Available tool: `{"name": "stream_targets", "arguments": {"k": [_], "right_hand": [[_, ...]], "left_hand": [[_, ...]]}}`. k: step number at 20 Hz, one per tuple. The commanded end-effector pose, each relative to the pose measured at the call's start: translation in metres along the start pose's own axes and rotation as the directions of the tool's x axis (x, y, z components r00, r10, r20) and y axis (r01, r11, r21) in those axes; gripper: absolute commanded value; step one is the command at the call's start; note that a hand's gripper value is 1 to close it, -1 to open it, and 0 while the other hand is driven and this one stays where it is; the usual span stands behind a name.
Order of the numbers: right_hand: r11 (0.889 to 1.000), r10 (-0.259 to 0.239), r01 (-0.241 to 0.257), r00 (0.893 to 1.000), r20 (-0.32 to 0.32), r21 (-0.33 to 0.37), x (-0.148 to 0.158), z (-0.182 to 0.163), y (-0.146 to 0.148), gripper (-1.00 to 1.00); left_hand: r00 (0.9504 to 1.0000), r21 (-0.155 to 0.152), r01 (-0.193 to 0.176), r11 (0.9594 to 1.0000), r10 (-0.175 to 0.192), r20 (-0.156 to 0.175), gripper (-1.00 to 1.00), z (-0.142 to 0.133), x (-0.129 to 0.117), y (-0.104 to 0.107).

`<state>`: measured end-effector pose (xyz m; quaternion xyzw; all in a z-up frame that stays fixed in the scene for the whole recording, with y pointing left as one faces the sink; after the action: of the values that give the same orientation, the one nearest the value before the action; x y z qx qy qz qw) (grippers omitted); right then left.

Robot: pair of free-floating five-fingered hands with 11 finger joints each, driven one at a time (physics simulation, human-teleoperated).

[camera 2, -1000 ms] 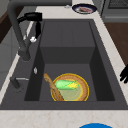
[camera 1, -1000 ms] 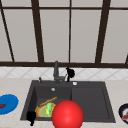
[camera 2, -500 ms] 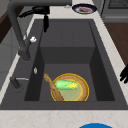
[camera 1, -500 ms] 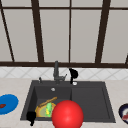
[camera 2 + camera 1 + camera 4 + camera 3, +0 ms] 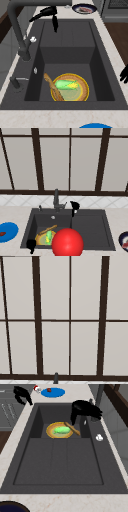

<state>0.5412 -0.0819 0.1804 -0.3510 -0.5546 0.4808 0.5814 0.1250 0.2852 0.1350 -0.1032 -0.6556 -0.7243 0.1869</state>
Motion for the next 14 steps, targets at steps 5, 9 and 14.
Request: {"name": "stream_targets", "arguments": {"k": [5, 9, 14], "right_hand": [[0.975, 0.038, -0.023, 0.997, -0.064, 0.22, -0.004, 0.036, 0.009, -1.0], [0.951, 0.053, -0.024, 0.995, -0.085, 0.308, -0.003, 0.052, 0.012, -1.0], [0.95, 0.027, 0.001, 0.996, -0.086, 0.311, -0.003, 0.056, 0.01, -1.0]], "left_hand": [[1.0, 0.0, 0.0, 1.0, 0.0, 0.0, 0.0, 0.0, 0.0, 0.0], [1.0, 0.0, 0.0, 1.0, 0.0, 0.0, 0.0, 0.0, 0.0, 0.0], [1.0, 0.0, 0.0, 1.0, 0.0, 0.0, 0.0, 0.0, 0.0, 0.0]]}}
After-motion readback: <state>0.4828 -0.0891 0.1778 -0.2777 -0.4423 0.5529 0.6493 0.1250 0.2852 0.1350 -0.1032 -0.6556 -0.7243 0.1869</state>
